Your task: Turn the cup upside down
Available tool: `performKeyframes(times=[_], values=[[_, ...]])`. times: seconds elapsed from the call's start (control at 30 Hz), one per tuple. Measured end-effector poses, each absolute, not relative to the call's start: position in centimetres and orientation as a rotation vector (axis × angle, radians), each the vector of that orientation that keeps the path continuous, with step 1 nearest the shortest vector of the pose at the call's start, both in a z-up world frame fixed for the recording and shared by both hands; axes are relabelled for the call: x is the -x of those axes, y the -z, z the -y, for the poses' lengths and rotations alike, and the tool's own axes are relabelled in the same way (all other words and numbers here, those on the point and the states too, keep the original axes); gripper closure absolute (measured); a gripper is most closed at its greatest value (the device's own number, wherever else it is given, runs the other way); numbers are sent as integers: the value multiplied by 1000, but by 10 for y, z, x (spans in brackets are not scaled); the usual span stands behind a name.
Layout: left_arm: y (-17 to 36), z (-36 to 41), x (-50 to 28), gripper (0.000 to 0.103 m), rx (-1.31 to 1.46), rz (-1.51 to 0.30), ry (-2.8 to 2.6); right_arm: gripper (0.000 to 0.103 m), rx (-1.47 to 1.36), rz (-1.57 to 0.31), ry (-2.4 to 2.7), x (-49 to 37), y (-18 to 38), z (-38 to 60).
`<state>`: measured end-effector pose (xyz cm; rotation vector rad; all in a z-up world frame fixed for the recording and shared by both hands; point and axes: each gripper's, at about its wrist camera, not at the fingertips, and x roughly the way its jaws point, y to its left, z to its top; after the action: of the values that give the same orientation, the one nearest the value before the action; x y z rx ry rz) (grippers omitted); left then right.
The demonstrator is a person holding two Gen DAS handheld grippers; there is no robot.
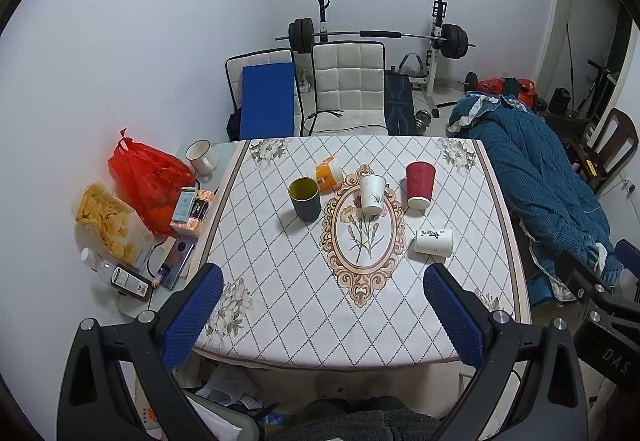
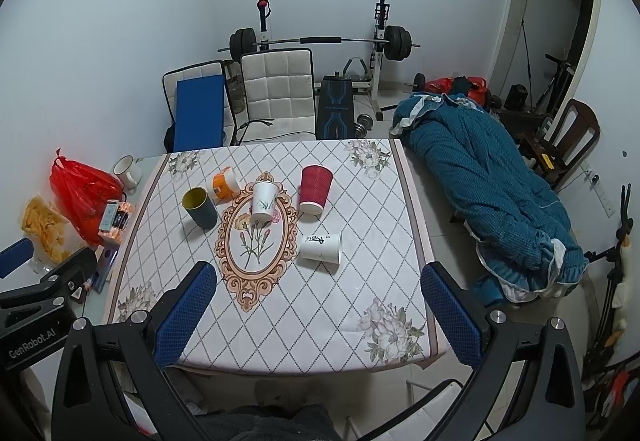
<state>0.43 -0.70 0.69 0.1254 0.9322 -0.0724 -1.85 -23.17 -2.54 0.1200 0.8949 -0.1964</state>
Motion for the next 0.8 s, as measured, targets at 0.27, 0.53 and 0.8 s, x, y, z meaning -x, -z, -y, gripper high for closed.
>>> performKeyframes(times=[0.27, 0.53, 0.8], values=[[-9, 24, -18, 0, -125, -934, 75, 0, -122, -896, 196, 15, 25, 235], [-11, 29, -23, 0, -125, -932, 78, 0, -124, -896, 192, 10, 24, 238], [-11, 30, -25, 0, -125, -932, 77, 0, -127, -897, 189, 7, 24, 238]])
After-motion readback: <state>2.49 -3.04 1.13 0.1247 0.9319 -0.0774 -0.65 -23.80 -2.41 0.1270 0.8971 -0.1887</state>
